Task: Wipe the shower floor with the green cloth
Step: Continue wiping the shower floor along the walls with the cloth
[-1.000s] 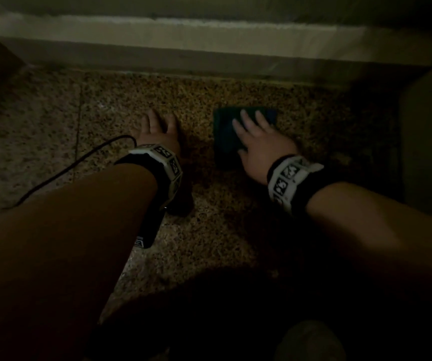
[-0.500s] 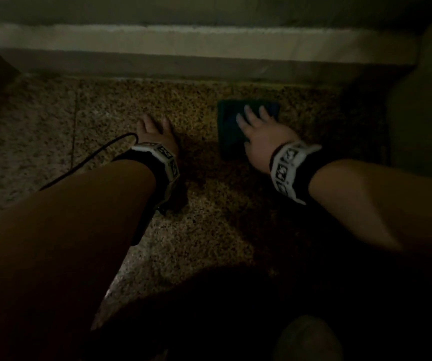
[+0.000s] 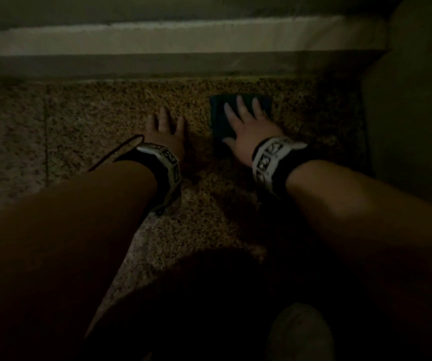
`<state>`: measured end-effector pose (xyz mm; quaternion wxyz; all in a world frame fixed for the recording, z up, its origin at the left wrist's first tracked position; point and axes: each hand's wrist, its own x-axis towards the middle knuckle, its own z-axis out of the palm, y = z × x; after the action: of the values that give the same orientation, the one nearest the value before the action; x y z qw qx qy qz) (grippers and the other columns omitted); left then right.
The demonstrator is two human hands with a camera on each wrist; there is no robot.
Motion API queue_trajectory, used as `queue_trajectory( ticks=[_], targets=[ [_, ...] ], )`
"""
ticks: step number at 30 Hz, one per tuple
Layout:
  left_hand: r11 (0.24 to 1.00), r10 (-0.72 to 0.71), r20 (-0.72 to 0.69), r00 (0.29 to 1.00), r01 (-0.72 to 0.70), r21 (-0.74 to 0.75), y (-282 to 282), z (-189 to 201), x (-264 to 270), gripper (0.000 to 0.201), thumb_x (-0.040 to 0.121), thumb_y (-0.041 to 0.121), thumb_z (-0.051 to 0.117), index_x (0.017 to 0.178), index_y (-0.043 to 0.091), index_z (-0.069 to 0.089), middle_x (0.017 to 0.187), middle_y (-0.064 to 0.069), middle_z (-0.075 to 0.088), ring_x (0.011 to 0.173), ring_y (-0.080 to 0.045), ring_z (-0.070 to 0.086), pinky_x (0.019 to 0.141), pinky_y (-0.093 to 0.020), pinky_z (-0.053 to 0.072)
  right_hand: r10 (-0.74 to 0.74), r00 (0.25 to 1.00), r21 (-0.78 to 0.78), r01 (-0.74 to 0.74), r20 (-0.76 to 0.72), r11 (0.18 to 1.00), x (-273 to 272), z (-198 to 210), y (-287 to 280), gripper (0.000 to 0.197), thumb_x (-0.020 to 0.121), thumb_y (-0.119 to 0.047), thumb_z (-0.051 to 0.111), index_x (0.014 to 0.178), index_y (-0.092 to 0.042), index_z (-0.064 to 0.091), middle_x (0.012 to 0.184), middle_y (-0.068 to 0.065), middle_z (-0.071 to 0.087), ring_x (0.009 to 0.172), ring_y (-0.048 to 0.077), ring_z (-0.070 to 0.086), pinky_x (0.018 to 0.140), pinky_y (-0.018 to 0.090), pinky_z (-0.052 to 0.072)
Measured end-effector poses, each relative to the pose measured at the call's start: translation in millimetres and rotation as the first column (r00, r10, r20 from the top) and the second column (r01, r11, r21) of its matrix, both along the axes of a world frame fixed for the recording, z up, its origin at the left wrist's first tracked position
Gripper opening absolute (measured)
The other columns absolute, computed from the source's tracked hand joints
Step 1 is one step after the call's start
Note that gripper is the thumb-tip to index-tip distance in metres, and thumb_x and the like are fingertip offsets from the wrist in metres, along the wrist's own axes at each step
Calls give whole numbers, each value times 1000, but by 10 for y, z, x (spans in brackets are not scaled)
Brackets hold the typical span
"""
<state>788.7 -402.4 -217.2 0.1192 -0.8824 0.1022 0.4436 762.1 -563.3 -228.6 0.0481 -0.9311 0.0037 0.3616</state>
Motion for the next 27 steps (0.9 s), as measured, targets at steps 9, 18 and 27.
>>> queue_trajectory(
  ticks=[9, 18, 27],
  targets=[
    [996, -31, -20, 999, 32, 80, -69, 30, 27, 109, 85, 33, 68, 148, 20, -20, 154, -16, -23, 143, -37, -10, 112, -53, 17, -83, 996, 8, 83, -14, 996, 378, 28, -83, 66, 102, -41, 30, 151, -22, -10, 158, 5, -17, 144, 34, -12, 118, 44, 2],
    [991, -55, -7, 998, 56, 123, -113, 20, 42, 112, 83, 36, 70, 148, 17, -18, 154, -17, -20, 144, -39, -6, 112, -52, 22, 91, 994, -81, -95, -62, 992, -603, 69, -308, 60, 103, -35, 23, 151, -21, -10, 157, 6, -19, 145, 31, -13, 117, 38, -2],
    [995, -4, 27, 1000, 1, 103, -182, -13, -21, 103, 88, 40, 61, 148, 13, -18, 154, -20, -18, 144, -38, -5, 112, -49, 22, -21, 1000, -40, 21, -23, 999, -294, -8, -310, 60, 104, -31, 23, 151, -15, -12, 157, 9, -20, 145, 28, -15, 117, 39, 2]
  ],
)
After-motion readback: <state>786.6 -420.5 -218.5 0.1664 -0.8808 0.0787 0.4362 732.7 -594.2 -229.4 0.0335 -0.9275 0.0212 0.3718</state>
